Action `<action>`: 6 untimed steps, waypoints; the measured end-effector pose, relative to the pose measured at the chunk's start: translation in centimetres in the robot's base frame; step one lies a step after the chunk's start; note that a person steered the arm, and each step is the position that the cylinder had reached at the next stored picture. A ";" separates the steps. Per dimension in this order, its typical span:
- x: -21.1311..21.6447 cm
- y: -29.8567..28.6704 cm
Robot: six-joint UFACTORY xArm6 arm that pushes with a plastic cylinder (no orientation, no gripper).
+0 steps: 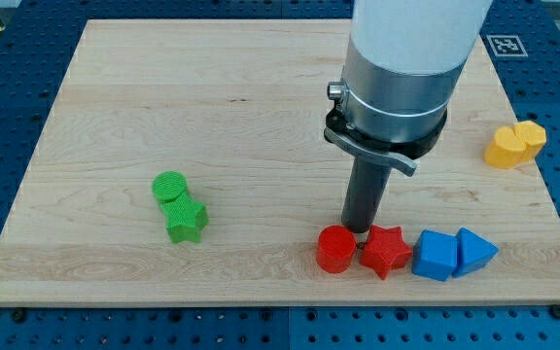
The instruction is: Slide the red circle and red star a bit right
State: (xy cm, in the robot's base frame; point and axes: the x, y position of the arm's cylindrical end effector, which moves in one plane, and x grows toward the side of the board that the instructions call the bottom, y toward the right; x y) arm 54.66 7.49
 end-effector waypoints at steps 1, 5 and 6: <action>-0.1 -0.8; 1.8 -7.2; 2.6 -6.9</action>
